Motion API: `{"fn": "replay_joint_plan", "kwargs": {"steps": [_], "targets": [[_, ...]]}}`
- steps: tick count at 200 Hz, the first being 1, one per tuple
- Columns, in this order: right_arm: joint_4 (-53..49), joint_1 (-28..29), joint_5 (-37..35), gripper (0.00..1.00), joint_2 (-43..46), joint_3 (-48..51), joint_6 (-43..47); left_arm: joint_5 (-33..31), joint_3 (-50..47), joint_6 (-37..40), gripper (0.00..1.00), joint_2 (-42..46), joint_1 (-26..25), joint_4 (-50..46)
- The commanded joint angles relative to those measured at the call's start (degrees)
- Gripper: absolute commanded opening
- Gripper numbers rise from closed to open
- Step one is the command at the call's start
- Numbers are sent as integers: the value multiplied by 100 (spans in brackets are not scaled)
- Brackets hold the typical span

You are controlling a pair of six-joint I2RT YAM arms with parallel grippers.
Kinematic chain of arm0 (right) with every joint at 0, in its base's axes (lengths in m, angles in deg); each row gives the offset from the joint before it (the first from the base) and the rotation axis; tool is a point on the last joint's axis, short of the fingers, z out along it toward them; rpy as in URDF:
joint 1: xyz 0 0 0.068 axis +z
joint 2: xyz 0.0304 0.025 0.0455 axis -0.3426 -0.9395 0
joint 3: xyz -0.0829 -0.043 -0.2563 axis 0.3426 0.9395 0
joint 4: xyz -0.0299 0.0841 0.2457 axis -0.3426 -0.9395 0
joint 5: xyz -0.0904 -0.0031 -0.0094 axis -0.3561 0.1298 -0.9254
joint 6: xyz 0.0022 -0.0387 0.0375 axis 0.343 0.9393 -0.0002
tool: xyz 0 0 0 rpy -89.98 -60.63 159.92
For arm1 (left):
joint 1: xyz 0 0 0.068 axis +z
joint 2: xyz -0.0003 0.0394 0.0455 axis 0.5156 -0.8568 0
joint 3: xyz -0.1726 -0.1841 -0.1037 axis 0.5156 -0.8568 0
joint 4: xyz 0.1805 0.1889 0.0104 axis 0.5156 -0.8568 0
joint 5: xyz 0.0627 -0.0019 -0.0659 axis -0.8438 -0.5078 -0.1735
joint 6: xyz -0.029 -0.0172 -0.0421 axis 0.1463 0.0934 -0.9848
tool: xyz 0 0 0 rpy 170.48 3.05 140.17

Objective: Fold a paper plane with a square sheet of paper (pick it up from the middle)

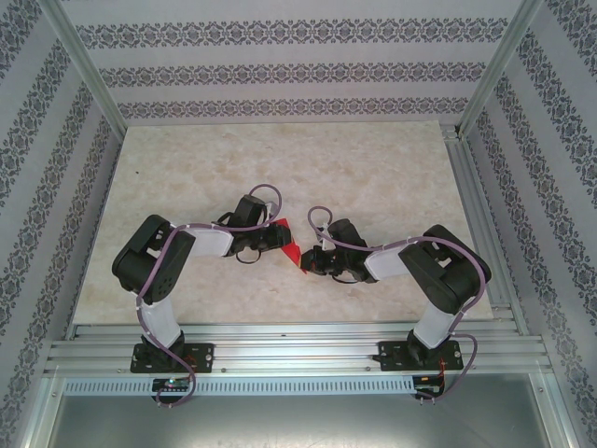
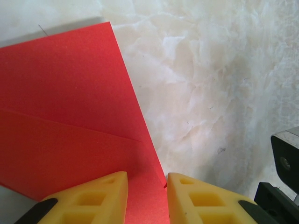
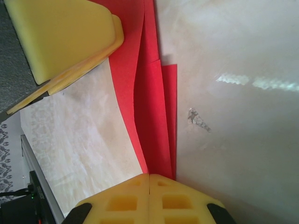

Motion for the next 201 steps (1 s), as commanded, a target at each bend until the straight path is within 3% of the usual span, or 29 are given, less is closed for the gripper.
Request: {"fn": "replay_joint_plan", "kwargs": {"steps": [1,50,90,153,201], "targets": [[-503,14,-110,4,-239,120,75,-100,152,163,30,-169,-28,-177],[-827,13,-400,20,634,-49,206,-179,227,209,30,-236,-32,-535],[-2167,166,-1109,24,1310,-571,754,-111,261,237,30,-257,-36,-607],[-2044,457,-699,17,305,-1389,801,-78,265,232,30,-292,-37,-616],[-1821,399,-558,14,-86,-1292,688,-67,295,235,30,-306,-35,-629]]}}
